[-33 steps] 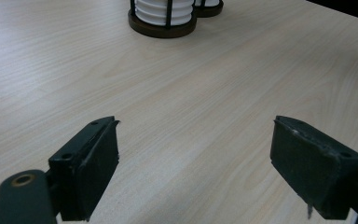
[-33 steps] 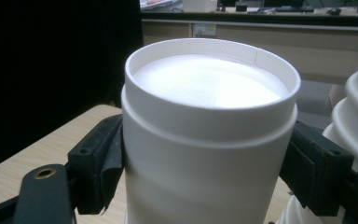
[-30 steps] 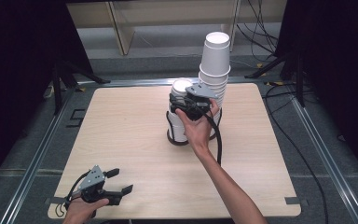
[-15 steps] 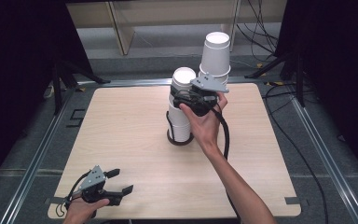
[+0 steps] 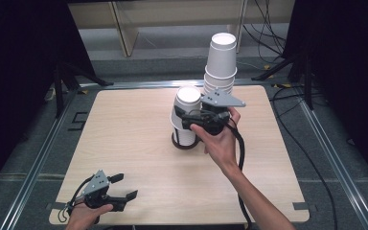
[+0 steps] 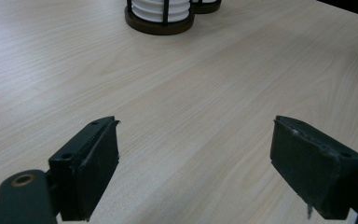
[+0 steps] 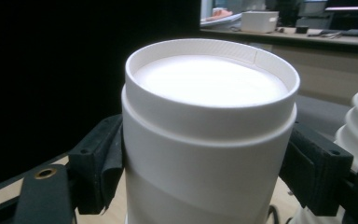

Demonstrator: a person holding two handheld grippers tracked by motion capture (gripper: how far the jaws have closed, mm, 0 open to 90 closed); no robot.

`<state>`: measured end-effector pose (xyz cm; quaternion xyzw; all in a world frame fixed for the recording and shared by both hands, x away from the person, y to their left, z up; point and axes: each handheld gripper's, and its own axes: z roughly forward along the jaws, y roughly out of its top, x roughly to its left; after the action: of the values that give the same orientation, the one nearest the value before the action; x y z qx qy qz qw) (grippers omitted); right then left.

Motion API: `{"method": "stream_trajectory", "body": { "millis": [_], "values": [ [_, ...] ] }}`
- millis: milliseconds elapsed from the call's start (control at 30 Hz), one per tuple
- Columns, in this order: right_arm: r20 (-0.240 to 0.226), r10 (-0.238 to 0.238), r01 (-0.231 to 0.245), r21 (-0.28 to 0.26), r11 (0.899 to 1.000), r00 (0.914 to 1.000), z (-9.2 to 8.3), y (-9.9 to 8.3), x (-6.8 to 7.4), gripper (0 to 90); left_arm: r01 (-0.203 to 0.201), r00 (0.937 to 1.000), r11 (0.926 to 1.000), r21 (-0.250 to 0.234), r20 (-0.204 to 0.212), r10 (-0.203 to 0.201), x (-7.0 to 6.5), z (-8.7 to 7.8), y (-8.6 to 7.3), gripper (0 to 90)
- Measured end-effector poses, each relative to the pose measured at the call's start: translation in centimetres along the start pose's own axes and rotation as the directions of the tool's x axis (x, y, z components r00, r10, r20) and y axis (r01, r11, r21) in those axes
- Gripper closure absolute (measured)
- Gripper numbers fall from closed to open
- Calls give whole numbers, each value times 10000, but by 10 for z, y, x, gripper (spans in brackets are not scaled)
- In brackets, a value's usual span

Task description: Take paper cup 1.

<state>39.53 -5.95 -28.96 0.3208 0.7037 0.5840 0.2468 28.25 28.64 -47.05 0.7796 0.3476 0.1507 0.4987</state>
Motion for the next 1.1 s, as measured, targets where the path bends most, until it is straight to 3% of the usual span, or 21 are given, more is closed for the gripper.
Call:
{"method": "stream_trajectory", "body": {
  "millis": [33,133,233,500,533,567,600,767,1000,1100],
  "values": [
    [-330,202,-194,243,9995,9993,-4,-6,4,222,13,10000,10000,-9,5,-13,0,0,0,152],
    [-606,82,-64,298,9995,9981,-8,-17,7,222,104,9999,9999,-78,-3,-104,0,0,0,152],
    [-686,-91,115,342,9994,9976,-10,-23,8,222,242,9997,9993,-280,21,-242,0,-1,1,152],
    [-1260,62,19,640,9979,9920,-12,-49,10,222,298,9995,9968,-744,126,-290,1,-2,2,151],
    [-1428,319,-225,672,9975,9892,-12,-52,10,222,327,9994,9961,-815,134,-317,0,-3,3,151],
    [-1376,220,-124,700,9975,9902,-12,-54,9,222,290,9995,9963,-806,129,-280,0,-3,3,151],
    [-1436,430,-307,864,9958,9887,-13,-57,10,222,265,9996,9970,-727,83,-259,0,-4,3,151],
    [-1575,256,-134,778,9969,9872,-13,-68,8,222,217,9997,9966,-794,146,-206,0,-3,3,151],
    [-1975,210,-10,1008,9949,9801,-9,-83,12,222,300,9994,9959,-859,191,-284,0,-1,6,151],
    [-2305,340,-55,1232,9924,9725,-6,-92,17,222,206,9997,9967,-782,163,-194,-1,-1,7,150]
  ]
}}
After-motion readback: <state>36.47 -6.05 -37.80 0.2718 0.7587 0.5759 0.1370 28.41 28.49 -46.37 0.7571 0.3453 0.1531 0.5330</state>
